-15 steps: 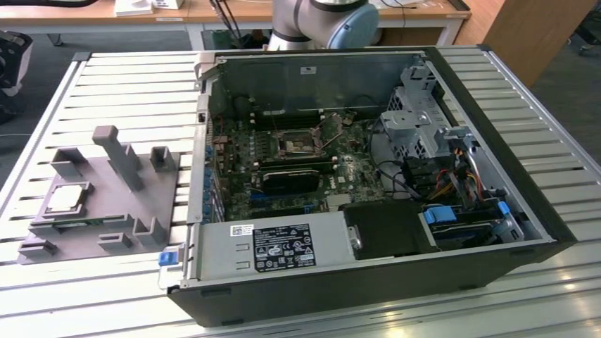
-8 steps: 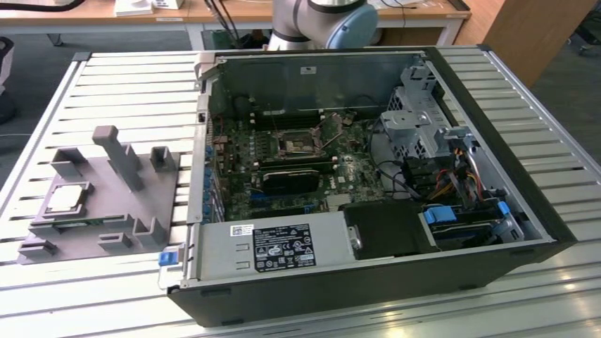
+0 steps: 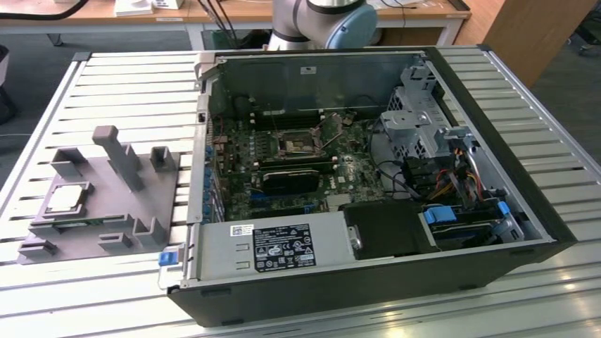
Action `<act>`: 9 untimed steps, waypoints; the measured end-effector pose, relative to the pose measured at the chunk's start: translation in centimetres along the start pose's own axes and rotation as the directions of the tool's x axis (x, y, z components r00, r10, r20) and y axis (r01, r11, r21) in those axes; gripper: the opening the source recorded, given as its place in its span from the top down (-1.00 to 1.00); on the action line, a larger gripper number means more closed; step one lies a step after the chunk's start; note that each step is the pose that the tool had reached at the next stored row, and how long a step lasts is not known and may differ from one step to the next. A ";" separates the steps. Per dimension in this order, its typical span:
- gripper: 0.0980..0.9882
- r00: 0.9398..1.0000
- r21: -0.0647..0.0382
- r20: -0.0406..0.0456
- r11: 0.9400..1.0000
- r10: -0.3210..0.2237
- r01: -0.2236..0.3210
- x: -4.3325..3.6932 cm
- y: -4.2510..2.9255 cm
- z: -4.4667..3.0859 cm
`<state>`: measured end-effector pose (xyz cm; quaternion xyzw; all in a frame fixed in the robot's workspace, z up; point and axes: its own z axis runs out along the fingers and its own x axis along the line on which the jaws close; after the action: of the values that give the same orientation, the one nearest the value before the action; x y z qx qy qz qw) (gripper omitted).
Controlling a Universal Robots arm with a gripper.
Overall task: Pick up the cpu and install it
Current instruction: 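Reach for the cpu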
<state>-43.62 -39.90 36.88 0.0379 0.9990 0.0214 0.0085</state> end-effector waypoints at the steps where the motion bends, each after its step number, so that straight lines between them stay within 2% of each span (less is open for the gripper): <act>1: 0.98 1.000 0.000 -0.001 1.000 0.000 0.000 0.01 0.00 0.06; 9: 0.98 1.000 0.001 -0.007 1.000 0.000 0.000 0.03 -0.02 0.44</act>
<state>-43.65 -39.90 36.44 0.0381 0.9990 0.0213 0.0050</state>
